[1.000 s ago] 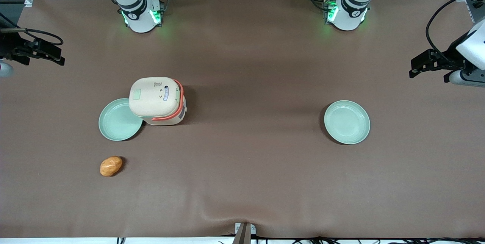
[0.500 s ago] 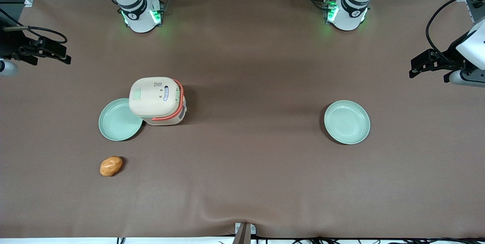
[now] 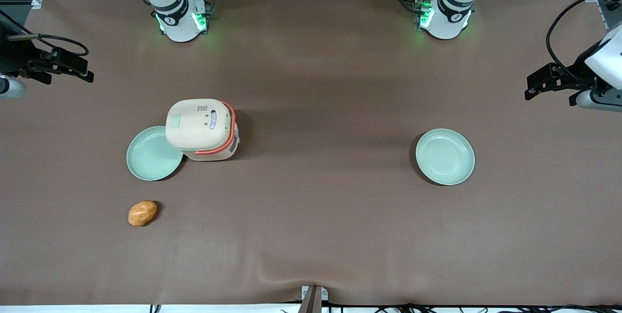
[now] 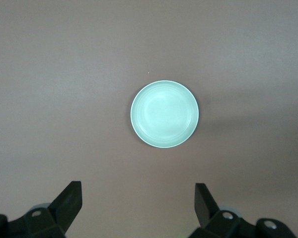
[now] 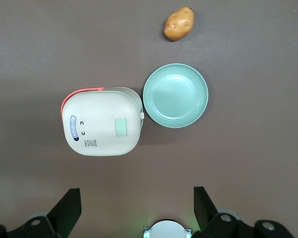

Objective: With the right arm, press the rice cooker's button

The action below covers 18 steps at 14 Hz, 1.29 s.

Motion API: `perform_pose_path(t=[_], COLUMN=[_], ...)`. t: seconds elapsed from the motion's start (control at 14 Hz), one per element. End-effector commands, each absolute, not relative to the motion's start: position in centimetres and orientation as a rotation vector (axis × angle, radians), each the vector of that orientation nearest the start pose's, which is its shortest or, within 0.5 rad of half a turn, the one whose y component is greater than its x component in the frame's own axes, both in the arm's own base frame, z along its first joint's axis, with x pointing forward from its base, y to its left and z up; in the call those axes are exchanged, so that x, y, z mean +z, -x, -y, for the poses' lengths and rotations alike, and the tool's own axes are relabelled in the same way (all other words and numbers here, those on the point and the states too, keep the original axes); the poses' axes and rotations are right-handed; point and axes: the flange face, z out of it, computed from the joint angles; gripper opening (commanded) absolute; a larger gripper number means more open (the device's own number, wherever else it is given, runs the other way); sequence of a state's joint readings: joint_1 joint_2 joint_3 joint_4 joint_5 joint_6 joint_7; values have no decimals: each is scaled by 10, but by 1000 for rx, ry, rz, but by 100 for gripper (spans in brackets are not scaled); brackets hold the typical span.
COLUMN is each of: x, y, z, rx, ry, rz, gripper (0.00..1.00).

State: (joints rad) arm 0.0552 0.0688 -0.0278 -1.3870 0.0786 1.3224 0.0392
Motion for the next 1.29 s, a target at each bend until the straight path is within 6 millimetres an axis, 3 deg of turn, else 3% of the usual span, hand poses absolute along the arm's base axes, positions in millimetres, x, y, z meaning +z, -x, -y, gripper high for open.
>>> perform_pose_path(t=[0.0, 0.29, 0.5, 0.71, 1.21], x=[643, 604, 568, 538, 443], y=[-550, -568, -570, -575, -570], z=[-33, -43, -53, -62, -78], rx=[240, 341, 453, 524, 816], ry=[3046, 3046, 3036, 3028, 2977], rz=[14, 35, 50, 66, 88], gripper=[100, 100, 43, 22, 9])
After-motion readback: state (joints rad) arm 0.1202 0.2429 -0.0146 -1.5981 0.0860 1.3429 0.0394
